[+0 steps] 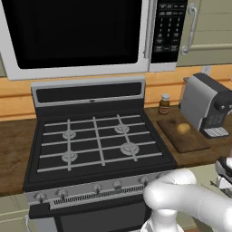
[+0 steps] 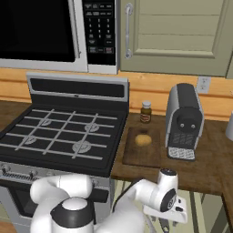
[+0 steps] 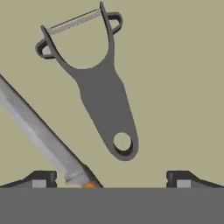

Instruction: Place the appropriate cutting tool for cutting the potato skin on the cutting board.

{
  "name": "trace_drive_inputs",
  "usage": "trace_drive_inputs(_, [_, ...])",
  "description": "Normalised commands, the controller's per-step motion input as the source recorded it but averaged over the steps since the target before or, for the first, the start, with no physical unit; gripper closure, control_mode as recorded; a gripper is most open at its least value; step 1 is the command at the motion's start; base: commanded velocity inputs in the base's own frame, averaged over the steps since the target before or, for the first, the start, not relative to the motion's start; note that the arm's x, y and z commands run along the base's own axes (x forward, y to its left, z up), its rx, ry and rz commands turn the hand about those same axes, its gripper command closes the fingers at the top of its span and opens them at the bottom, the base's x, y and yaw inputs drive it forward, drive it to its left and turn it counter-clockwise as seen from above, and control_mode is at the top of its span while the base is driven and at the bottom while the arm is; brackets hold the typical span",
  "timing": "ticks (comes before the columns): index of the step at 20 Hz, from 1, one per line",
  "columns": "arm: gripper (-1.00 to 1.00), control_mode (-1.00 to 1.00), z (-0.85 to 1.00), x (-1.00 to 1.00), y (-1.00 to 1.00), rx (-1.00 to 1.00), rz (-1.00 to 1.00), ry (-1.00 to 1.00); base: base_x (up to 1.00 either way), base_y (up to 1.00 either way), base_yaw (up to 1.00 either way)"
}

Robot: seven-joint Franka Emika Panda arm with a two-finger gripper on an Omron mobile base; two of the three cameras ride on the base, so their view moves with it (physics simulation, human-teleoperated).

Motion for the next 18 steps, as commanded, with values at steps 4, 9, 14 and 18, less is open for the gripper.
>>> trace_drive_inputs(4, [-1.0, -1.0, -0.36, 0.29, 0.0, 0.0, 0.0, -0.02, 0.0, 0.0, 0.0])
trace_drive_inputs(9, [-1.0, -1.0, -0.38, 0.18, -0.05, 0.0, 0.03, -0.05, 0.0, 0.0, 0.0])
trace_drive_inputs(14, [-1.0, -1.0, -0.4, 0.06, 0.01, -0.01, 0.06, -0.05, 0.0, 0.0, 0.0])
trace_drive_inputs(18, [1.0, -1.0, -0.57, -0.03, 0.2, -0.05, 0.05, -0.03, 0.0, 0.0, 0.0])
